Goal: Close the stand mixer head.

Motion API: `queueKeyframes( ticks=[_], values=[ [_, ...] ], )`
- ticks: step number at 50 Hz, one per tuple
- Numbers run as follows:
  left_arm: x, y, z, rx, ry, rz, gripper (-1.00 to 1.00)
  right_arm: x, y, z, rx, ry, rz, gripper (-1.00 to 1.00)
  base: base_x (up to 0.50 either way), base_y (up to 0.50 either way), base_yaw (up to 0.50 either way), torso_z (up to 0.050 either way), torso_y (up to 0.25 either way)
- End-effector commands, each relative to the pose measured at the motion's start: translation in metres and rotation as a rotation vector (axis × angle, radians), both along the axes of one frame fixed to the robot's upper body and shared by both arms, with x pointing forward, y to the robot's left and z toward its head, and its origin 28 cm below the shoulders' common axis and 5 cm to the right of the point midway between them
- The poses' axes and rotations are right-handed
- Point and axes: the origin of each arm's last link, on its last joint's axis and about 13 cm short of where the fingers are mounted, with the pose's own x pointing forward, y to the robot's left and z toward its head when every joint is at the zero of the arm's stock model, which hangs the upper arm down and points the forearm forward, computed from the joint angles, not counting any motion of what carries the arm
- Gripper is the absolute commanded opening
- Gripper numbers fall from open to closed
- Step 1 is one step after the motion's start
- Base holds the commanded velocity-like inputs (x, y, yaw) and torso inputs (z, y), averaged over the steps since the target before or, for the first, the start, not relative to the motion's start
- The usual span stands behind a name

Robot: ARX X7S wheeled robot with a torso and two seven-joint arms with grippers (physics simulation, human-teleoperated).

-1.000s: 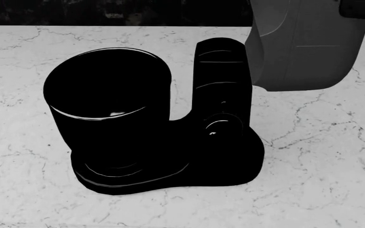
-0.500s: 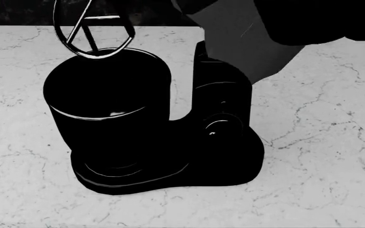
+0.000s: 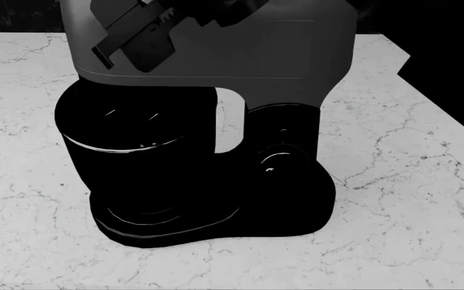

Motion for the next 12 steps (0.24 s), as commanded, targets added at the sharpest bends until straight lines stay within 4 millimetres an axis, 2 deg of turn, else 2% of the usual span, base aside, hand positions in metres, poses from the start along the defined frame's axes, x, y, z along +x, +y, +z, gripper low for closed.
queueKeyframes(
  ticks=[1,12],
  values=[
    [0.010,0.001,0.000,0.048,-0.099,0.016,1.00,0.041,0.004,-0.097,-0.321,0.267,-0.048,1.00,0.02,0.01,0.01,0.000,0.000],
    [0.010,0.001,0.001,0.048,-0.099,0.013,1.00,0.040,0.003,-0.107,-0.323,0.324,-0.022,1.00,0.02,0.01,0.01,0.000,0.000]
  ],
)
